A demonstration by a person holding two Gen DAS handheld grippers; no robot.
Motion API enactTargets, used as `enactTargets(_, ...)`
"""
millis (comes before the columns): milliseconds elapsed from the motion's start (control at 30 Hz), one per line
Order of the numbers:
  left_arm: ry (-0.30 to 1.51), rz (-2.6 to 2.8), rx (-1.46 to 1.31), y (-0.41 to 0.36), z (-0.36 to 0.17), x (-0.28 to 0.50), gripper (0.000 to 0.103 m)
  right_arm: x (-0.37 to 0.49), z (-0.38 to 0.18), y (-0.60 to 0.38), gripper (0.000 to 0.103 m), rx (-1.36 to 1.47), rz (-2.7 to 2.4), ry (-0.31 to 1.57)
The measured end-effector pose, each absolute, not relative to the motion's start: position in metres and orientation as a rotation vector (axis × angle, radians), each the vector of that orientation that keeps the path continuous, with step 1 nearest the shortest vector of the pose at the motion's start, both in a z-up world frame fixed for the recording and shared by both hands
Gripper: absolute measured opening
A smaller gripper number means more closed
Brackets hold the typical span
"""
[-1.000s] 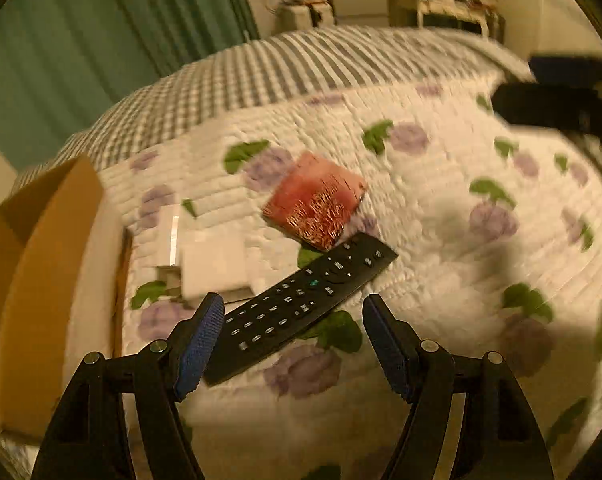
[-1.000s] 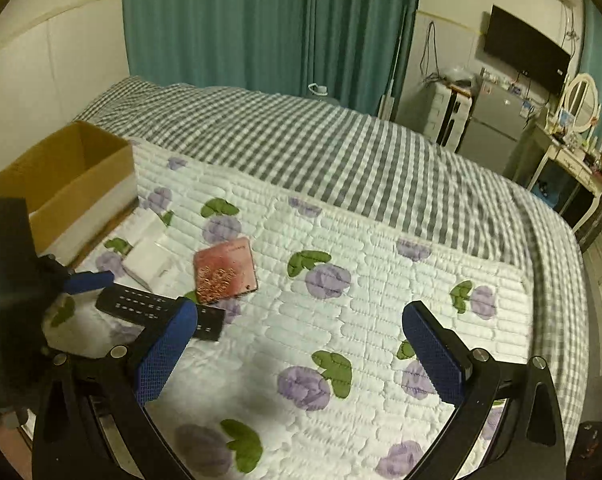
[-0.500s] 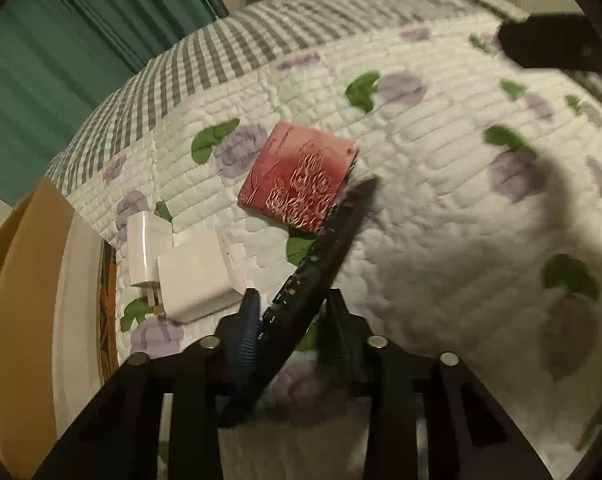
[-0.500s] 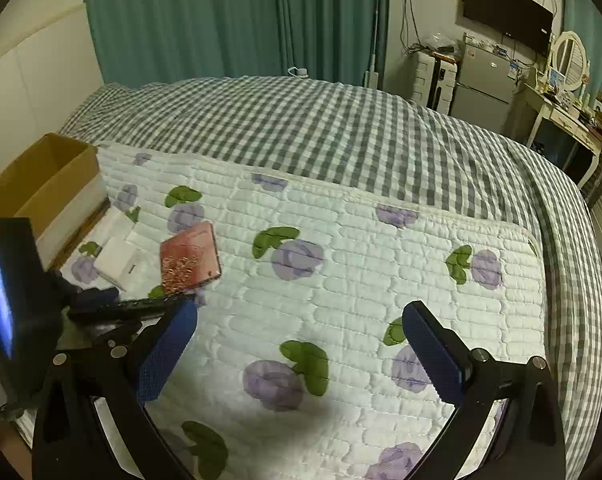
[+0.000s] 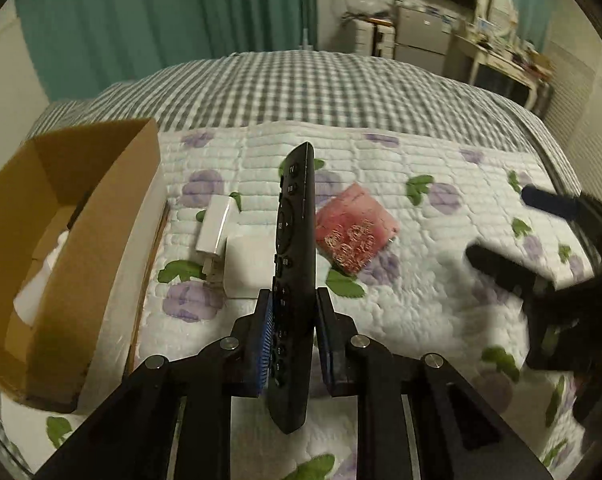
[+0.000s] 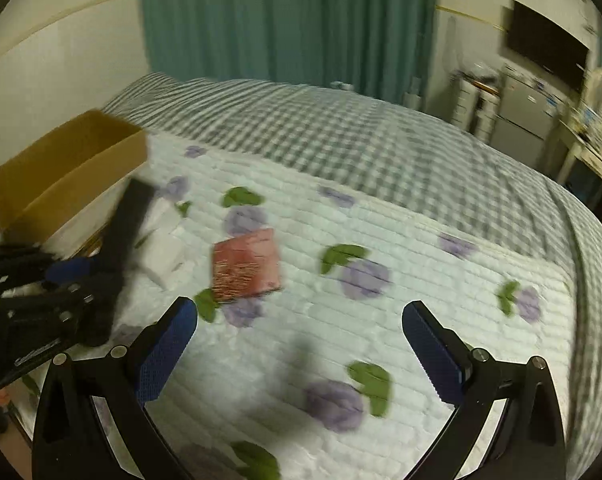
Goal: Organize rigid objects
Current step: 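Grasp the pink rose-printed compact with the right tool while the left holds the remote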
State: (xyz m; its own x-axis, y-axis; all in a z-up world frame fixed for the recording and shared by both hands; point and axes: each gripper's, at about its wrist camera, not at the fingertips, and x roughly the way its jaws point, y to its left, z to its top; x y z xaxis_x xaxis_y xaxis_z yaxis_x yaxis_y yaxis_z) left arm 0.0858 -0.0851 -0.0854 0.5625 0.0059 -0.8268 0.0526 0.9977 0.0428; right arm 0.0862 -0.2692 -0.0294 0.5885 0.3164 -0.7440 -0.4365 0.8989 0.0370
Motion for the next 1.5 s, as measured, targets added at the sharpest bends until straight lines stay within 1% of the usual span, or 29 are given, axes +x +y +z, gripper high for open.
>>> enactTargets(200, 0.980, 0.014, 0.029, -0.075, -0.097, 0.107, 0.019, 0.107, -0.066, -0.226, 0.103, -0.261, 0.515, 0.862)
enactTargets(400, 0.993, 0.026, 0.040, -0.068, -0.108, 0.119, 0.019, 0.136, -0.101, -0.204, 0.101, -0.283, 0.538, 0.906)
enactTargets(500, 0.993, 0.042, 0.037, -0.064, -0.111, 0.124, 0.019, 0.144, -0.112, -0.194, 0.095, -0.316, 0.523, 0.921)
enactTargets(567, 0.988, 0.047, 0.043, -0.064, -0.111, 0.124, 0.019, 0.147, -0.118, -0.189, 0.094, -0.338, 0.501, 0.934)
enactTargets(600, 0.987, 0.049, 0.041, -0.064, -0.111, 0.124, 0.019, 0.148, -0.120, -0.187, 0.092, -0.354, 0.484, 0.935)
enactTargets(667, 0.987, 0.048, 0.049, -0.066, -0.112, 0.123, 0.019, 0.146, -0.119, -0.183, 0.084, -0.387, 0.461, 0.930)
enactTargets(700, 0.987, 0.049, 0.051, -0.066, -0.112, 0.122, 0.019, 0.145, -0.118, -0.183, 0.071, -0.389, 0.466, 0.927)
enactTargets(833, 0.983, 0.044, 0.059, -0.069, -0.107, 0.117, 0.019, 0.137, -0.112, -0.188, 0.071, -0.376, 0.432, 0.930)
enactTargets(967, 0.976, 0.034, 0.055, -0.072, -0.097, 0.109, 0.019, 0.120, -0.094, -0.210, 0.071, -0.336, 0.400, 0.898)
enactTargets(1200, 0.958, 0.002, 0.043, -0.079, -0.070, 0.089, 0.019, 0.097, -0.041, -0.229, 0.070, -0.338, 0.351, 0.845)
enactTargets(1367, 0.909, -0.021, 0.038, -0.083, -0.037, 0.070, 0.019, 0.072, 0.007, -0.235, 0.070, -0.347, 0.335, 0.786)
enactTargets(1500, 0.843, -0.038, 0.022, -0.077, 0.004, 0.055, 0.019, 0.056, 0.052, -0.234, 0.070, -0.337, 0.326, 0.730)
